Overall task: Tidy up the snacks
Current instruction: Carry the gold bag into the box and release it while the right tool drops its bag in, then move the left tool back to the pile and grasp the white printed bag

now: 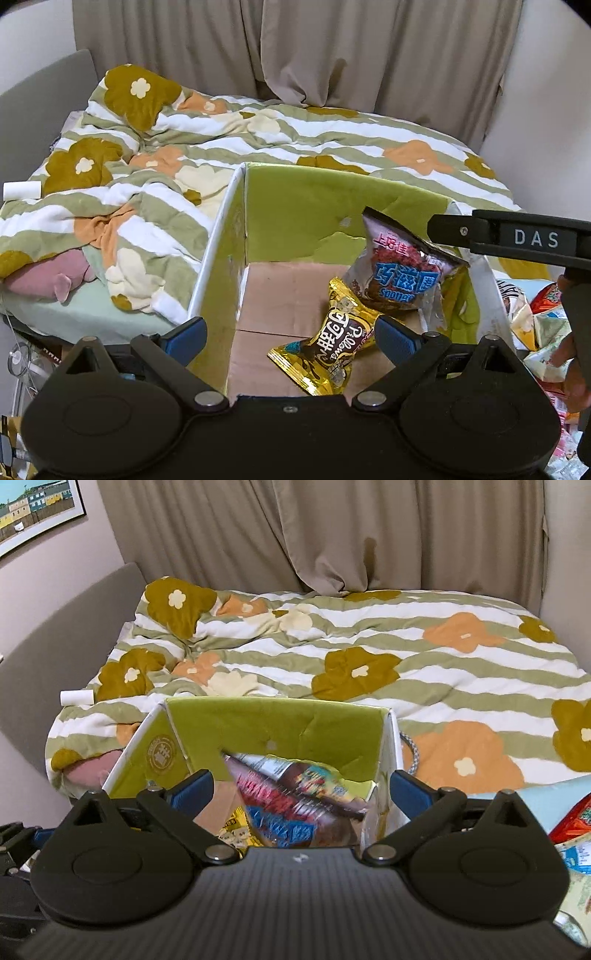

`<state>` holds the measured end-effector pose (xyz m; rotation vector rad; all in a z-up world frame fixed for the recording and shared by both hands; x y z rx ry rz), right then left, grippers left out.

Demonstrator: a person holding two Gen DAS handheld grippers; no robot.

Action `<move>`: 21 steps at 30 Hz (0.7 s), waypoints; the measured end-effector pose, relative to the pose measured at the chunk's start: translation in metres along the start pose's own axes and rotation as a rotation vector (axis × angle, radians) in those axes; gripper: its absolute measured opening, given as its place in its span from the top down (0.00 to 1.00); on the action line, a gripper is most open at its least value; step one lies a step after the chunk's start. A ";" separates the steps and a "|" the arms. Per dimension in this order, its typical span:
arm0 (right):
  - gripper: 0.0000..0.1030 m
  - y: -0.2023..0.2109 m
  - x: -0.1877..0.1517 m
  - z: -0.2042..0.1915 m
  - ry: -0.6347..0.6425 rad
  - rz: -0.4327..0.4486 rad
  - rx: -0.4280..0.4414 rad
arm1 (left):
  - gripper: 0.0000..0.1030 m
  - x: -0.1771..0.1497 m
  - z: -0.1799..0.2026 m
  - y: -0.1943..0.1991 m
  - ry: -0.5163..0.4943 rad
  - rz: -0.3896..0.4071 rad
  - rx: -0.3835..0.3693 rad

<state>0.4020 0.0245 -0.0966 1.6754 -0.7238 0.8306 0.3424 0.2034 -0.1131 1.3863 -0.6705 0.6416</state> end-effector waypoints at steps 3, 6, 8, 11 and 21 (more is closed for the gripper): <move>0.00 0.009 0.003 0.000 0.016 0.011 -0.007 | 0.04 0.002 0.003 0.006 -0.005 0.015 -0.008; 0.00 0.021 0.005 -0.001 0.008 0.018 -0.008 | 0.04 0.003 0.005 0.016 -0.019 0.036 -0.012; 0.00 0.030 0.005 -0.002 -0.001 0.025 -0.011 | 0.04 0.005 0.007 0.022 -0.028 0.049 -0.013; 0.00 0.045 0.005 0.000 -0.019 0.040 -0.019 | 0.04 0.007 0.010 0.032 -0.035 0.068 -0.023; 0.00 0.112 0.003 0.023 -0.040 0.073 -0.125 | 0.04 0.012 0.038 0.063 -0.074 0.119 -0.128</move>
Point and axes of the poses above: each gripper's, at about its wrist camera, not at the fingertips, and y roughly against the way its jaws point, z to its right, x to its top, the point moved 9 cm from there along -y, roughly the way its jaws point, and after that the axes turned 11 degrees about z, right-handed, at the moved point
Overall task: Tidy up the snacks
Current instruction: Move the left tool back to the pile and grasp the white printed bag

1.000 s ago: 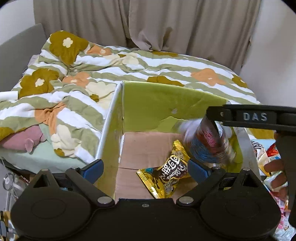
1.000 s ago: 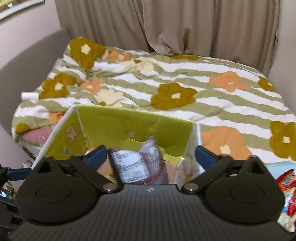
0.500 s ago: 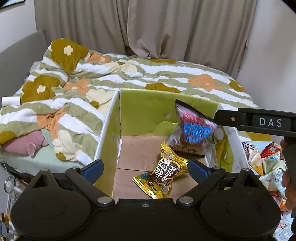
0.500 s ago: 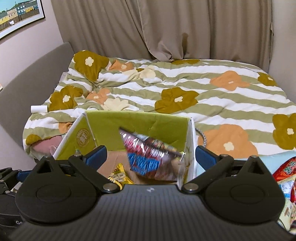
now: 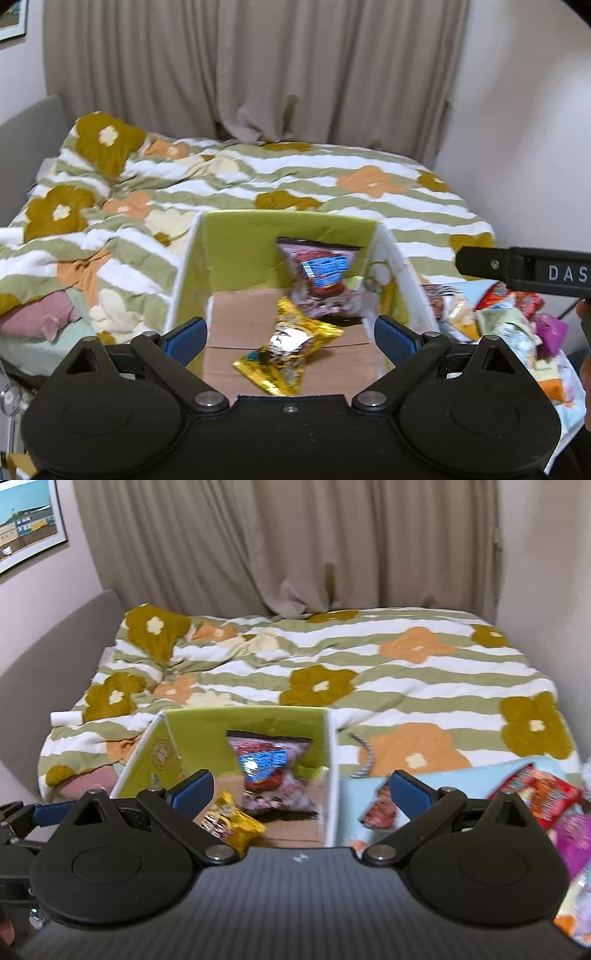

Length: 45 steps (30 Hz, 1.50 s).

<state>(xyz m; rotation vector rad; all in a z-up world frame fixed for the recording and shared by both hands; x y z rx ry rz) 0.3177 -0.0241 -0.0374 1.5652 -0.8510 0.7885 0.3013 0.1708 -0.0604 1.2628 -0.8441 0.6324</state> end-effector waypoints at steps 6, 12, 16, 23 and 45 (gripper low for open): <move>0.00 0.045 -0.004 0.040 -0.026 0.030 -0.081 | 0.04 0.000 0.036 0.014 -0.009 0.026 -0.087; 0.00 0.089 -0.007 0.101 -0.046 0.068 -0.143 | 0.04 -0.006 0.085 0.026 -0.014 0.025 -0.147; 0.00 0.112 -0.013 0.145 -0.034 0.082 -0.170 | 0.04 -0.017 0.124 0.028 -0.009 0.016 -0.142; 0.00 0.136 -0.032 0.220 -0.008 0.068 -0.179 | 0.04 -0.048 0.200 0.024 0.019 -0.050 -0.133; 0.00 0.078 -0.129 0.304 0.141 -0.111 0.083 | 0.04 -0.186 0.337 -0.029 0.120 -0.351 -0.094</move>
Point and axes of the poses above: each gripper's, at about its wrist camera, not at the fingertips, and y roughly against the way its jaws point, z to its right, x to its top, the point moved 9 cm from there along -y, roughly the way its jaws point, and after that the axes turned 11 degrees about z, right-handed, at the moved point
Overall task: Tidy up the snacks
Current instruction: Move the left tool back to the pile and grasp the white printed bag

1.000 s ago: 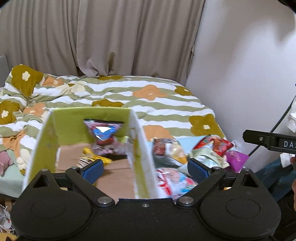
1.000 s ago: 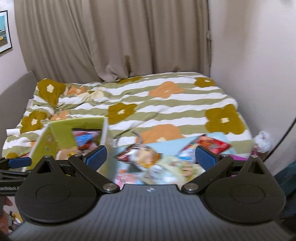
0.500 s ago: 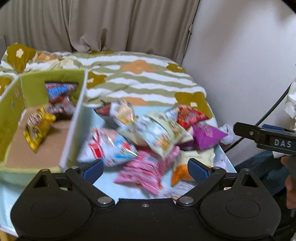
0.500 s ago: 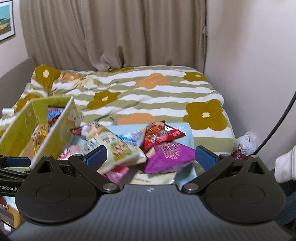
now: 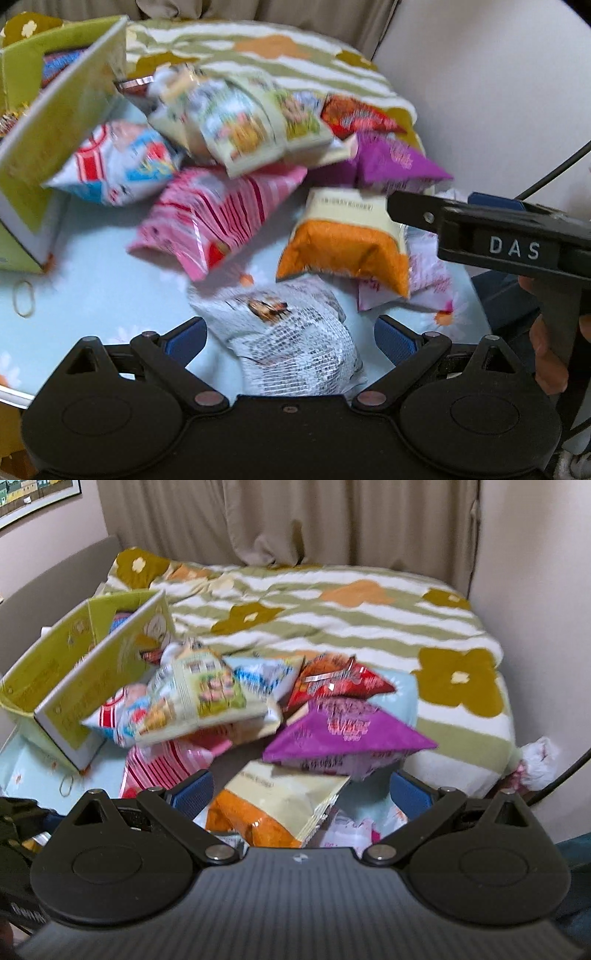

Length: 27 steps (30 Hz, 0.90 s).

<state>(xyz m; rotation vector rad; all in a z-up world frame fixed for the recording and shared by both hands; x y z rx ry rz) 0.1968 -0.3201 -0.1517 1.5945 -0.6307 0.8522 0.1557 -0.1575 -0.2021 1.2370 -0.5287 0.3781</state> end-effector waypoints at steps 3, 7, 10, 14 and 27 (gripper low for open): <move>0.00 -0.015 -0.011 0.003 -0.006 -0.022 0.018 | 0.04 -0.007 0.002 -0.015 0.014 -0.018 0.002; 0.00 -0.032 -0.022 0.003 -0.012 -0.042 0.036 | 0.11 -0.016 0.003 -0.032 -0.003 -0.041 0.016; 0.00 -0.041 -0.028 0.001 -0.015 -0.059 0.050 | 0.23 -0.023 0.000 -0.038 0.025 -0.055 -0.006; 0.00 -0.049 -0.033 -0.001 -0.011 -0.068 0.066 | 0.29 -0.025 -0.004 -0.036 0.012 -0.041 -0.002; 0.00 -0.070 -0.035 -0.015 0.008 -0.073 0.101 | 0.34 -0.020 -0.038 -0.016 0.040 -0.024 0.045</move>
Point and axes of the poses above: each gripper's, at about its wrist camera, not at the fingertips, and y roughly against the way its jaws point, z to its right, x to its top, the point moved 9 cm from there along -y, roughly the way its jaws point, and after that the axes turned 11 degrees about z, right-handed, at the moved point
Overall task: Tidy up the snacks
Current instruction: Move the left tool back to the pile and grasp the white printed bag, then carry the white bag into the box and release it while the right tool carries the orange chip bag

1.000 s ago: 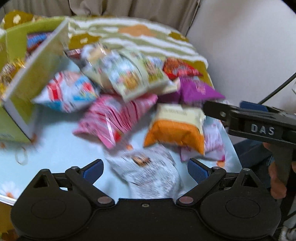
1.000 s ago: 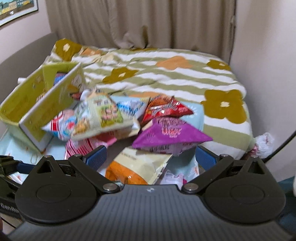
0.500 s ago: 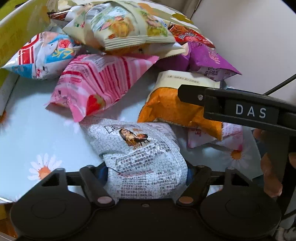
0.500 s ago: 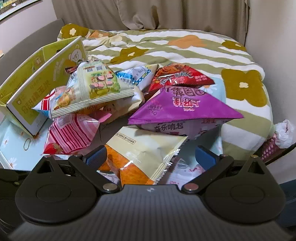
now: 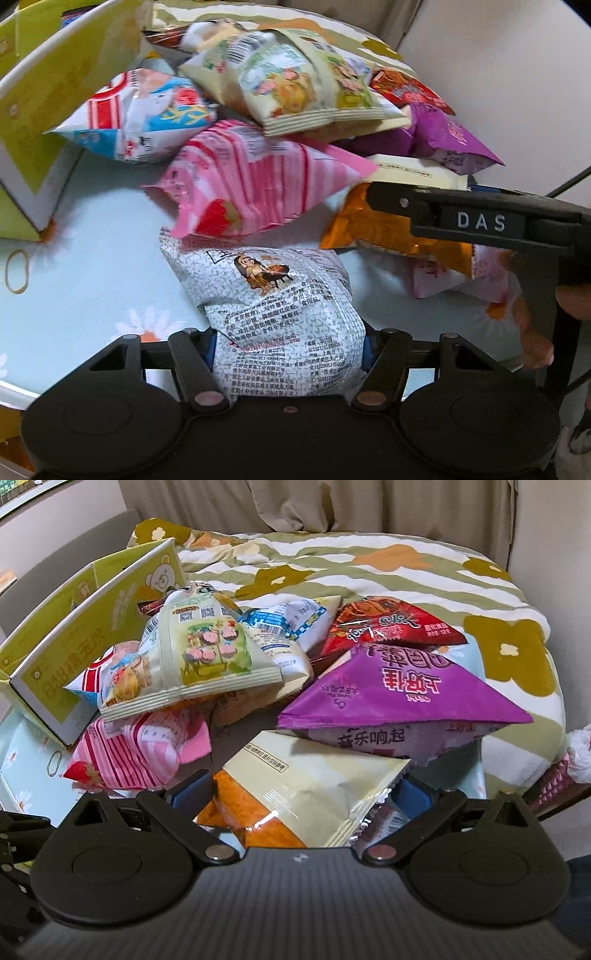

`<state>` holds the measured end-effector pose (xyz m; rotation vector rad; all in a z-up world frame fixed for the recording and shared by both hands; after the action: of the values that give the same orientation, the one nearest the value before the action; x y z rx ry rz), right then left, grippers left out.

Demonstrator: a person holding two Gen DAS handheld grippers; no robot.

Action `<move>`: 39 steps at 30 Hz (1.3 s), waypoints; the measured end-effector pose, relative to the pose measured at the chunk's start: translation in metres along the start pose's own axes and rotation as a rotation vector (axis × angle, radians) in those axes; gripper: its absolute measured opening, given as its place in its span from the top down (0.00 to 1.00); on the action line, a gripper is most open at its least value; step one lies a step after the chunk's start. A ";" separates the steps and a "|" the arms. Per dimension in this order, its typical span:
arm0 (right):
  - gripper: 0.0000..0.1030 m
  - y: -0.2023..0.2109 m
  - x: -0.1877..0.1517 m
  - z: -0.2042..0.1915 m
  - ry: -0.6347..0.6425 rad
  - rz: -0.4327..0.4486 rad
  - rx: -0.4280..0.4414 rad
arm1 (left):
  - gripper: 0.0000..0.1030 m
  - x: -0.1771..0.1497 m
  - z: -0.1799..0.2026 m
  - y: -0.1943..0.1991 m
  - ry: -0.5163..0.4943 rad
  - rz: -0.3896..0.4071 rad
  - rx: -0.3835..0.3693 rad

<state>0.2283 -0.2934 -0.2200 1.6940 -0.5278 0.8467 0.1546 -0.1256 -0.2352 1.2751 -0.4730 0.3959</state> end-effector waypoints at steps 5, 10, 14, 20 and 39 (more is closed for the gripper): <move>0.00 -0.001 0.000 -0.008 0.058 0.016 0.004 | 0.35 0.001 -0.012 0.005 0.008 0.014 0.018; 0.00 -0.004 -0.002 -0.020 0.132 0.023 0.014 | 0.35 0.002 -0.018 0.009 0.016 0.027 0.028; 0.00 -0.005 -0.003 -0.025 0.139 0.032 0.045 | 0.35 0.001 -0.021 0.012 0.017 0.034 0.035; 0.14 0.001 -0.005 -0.027 0.097 0.042 0.060 | 0.36 0.001 -0.022 0.015 0.023 0.043 0.033; 0.22 0.062 0.000 -0.025 -0.018 0.092 0.027 | 0.36 0.008 -0.029 0.071 0.057 0.126 0.037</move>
<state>0.1768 -0.2878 -0.1774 1.7142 -0.6133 0.9089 0.1264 -0.0794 -0.1796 1.2702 -0.5008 0.5476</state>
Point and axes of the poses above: each gripper's, at about its wrist camera, not at the fingertips, and y roughly against the way its jaws point, z to its right, x to its top, the point moved 9 cm from there along -y, roughly the way its jaws point, and after that the axes turned 11 degrees about z, right-handed, at the moved point
